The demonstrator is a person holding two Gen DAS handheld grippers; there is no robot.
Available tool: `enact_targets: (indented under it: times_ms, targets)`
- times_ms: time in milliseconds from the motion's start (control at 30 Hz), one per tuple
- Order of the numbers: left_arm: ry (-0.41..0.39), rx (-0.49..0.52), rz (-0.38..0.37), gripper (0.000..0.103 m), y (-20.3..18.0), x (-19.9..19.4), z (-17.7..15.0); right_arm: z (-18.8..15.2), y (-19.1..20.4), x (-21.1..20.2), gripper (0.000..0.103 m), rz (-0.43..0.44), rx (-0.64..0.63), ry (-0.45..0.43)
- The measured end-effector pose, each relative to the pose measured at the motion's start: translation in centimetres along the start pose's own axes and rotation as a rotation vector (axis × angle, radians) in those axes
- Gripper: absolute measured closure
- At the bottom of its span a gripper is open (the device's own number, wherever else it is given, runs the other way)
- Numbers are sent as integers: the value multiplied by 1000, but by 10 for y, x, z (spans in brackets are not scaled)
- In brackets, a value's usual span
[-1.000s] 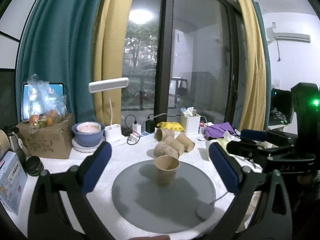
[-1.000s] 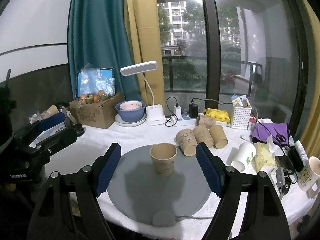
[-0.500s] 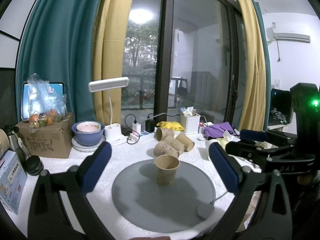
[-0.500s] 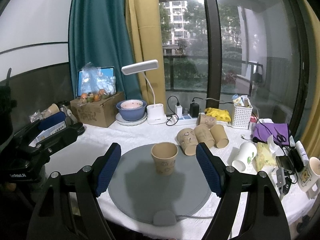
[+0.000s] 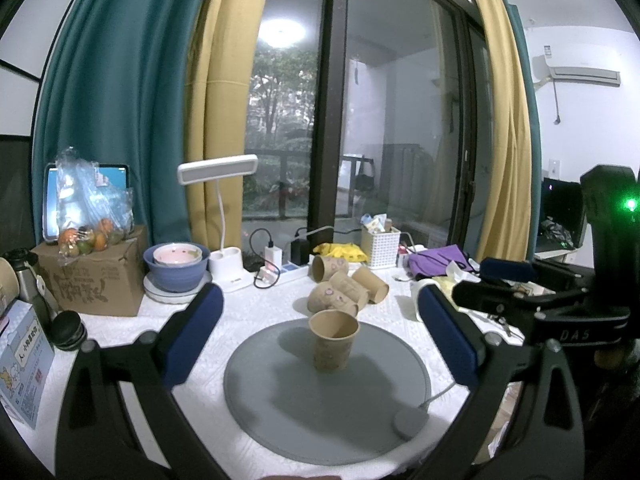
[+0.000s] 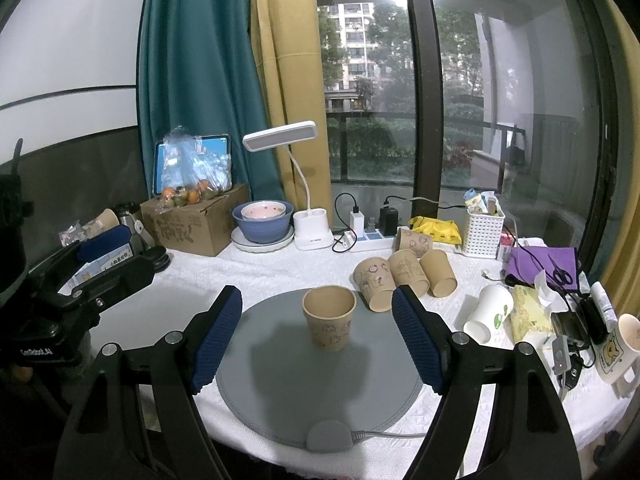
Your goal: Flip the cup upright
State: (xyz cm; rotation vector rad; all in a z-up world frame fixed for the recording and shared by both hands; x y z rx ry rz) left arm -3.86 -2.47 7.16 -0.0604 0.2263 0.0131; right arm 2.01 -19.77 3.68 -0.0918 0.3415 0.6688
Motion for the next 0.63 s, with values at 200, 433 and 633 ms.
enact_targets:
  times_ms: [200,433,633]
  targets:
    - [1,0,-1,4,1,0,0,0,0,0,23,0,0,0]
    - [0,0,-1,4,1,0,1,0,0,0,23,0,0,0]
    - [-7,-3,7,4,1,-1,1,0,1,0,23,-1,0,-1]
Point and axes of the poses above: each gripper's, at about its wrist camera, not at the fingertips, and x roughly the way its jaws point, y to its left, z to its top, the point moved 1 cm from there along x, roughly the way its jaws point, and after that the axes turned 7 degrees about z, right-handed, at the moved point
